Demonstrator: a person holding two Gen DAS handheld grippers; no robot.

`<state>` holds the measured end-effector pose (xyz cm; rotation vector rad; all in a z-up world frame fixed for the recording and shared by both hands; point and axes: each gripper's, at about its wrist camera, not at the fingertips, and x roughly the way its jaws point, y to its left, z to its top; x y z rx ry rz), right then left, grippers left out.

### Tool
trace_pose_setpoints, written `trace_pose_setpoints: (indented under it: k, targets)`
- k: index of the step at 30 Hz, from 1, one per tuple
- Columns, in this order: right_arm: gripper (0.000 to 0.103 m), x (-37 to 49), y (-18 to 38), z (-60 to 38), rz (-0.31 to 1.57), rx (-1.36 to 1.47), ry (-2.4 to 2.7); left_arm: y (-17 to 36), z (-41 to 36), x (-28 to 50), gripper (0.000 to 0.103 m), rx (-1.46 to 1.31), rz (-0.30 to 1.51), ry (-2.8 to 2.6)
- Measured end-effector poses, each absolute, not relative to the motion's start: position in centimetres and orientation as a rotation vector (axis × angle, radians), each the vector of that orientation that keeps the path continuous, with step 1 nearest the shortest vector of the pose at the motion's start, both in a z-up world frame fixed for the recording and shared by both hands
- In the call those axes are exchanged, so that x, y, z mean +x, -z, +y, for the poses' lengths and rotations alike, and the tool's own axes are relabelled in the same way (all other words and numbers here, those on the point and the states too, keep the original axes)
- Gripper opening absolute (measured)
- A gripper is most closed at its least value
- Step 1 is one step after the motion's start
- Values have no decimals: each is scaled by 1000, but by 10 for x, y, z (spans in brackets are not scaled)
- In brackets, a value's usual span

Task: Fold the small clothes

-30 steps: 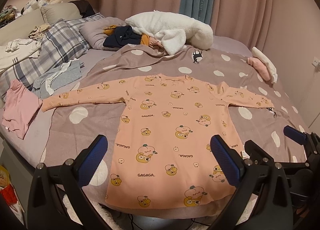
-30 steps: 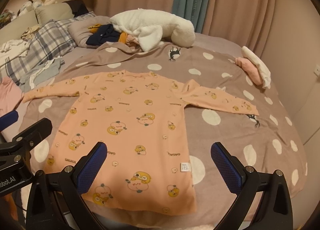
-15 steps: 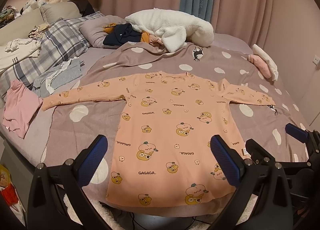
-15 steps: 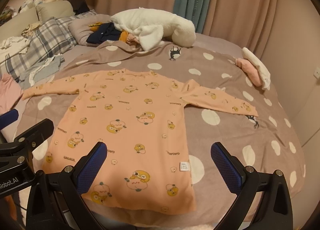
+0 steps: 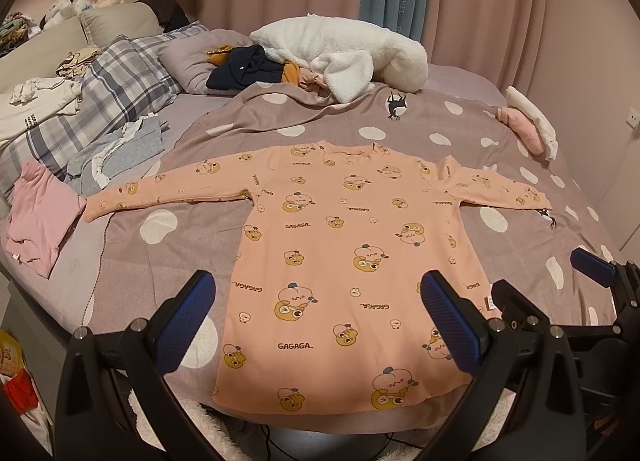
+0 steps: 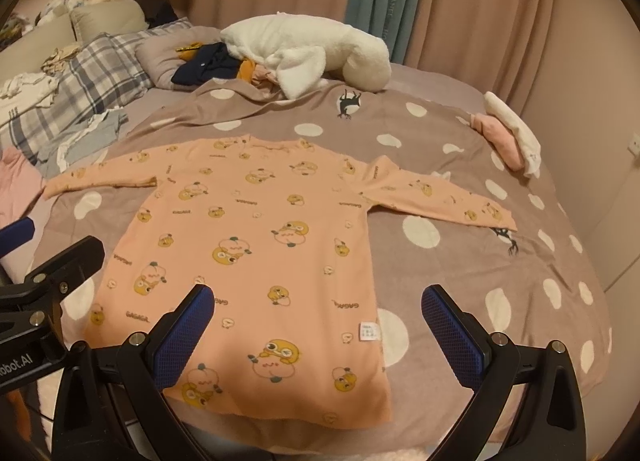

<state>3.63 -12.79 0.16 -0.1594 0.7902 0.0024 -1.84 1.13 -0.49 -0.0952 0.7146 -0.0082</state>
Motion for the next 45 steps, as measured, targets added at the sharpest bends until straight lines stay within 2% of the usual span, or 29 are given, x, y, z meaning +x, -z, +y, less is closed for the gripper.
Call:
trace_pose_setpoints:
  k: [45]
  targets:
    - [103,55,17,-162,838,-40,9,22,-10,9,103,-75,762,38]
